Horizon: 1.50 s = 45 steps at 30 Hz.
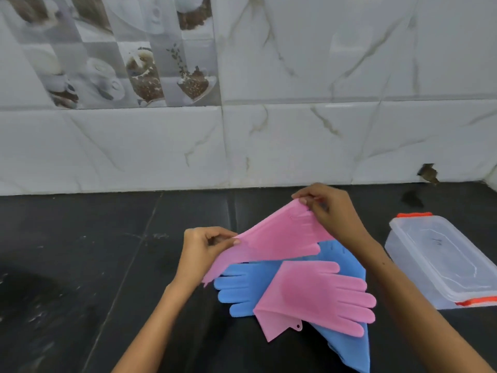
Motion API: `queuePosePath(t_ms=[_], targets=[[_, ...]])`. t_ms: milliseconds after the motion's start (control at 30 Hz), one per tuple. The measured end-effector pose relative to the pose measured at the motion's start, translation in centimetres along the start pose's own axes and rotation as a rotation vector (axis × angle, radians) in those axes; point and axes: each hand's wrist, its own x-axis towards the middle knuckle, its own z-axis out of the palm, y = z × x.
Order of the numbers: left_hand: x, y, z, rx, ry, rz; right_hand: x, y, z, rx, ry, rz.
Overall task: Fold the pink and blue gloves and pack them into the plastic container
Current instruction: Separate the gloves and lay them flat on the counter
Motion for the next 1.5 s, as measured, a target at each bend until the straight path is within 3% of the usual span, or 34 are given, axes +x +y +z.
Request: queuePosePath(t_ms=[167, 267, 400, 500, 600, 700, 867, 1067, 1233, 1400, 1500], targets=[[-3.0, 0.8, -4.8, -0.202, 0.001, -0.354, 5.0, -3.7, 3.7, -0.016, -0.212, -0.104], [-5.4, -0.5, -7.5, -0.245, 0.041, -0.587, 8.5, -7.2, 9.7, -0.089, -0.388, -0.162], [-8.8, -4.2, -8.9, 0.358, 0.181, -0.696, 7.9, -10.4, 19.2, -0.208, -0.497, -0.269], [-10.7, -6.2, -7.3, 0.631, 0.19, -0.612, 4.2, -9.0, 22.8, -0.309, -0.601, -0.322], [-11.3, -6.6, -3.9, 0.55, 0.123, -0.484, -0.5, -5.7, 22.6, -0.247, -0.578, -0.262], [-10.8, -6.2, -0.5, 0.462, 0.031, -0.322, -4.7, -1.4, 19.5, -0.154, -0.494, -0.106], [-9.2, -5.4, 4.2, 0.359, -0.138, -0.112, -10.9, 5.1, 11.0, -0.203, -0.308, 0.142], [-8.0, -5.9, 7.9, 0.518, -0.47, 0.119, -16.5, 7.3, 5.0, -0.311, -0.411, 0.236], [-7.7, -5.6, 9.1, 0.487, -0.371, 0.172, -17.6, 7.7, 3.1, -0.386, -0.391, 0.297], [-7.9, -4.8, 9.0, 0.304, -0.319, 0.055, -17.3, 7.6, 2.6, -0.416, -0.488, 0.214], [-7.8, -4.3, 8.6, 0.186, -0.242, -0.001, -16.0, 6.9, 2.7, -0.391, -0.405, 0.244]])
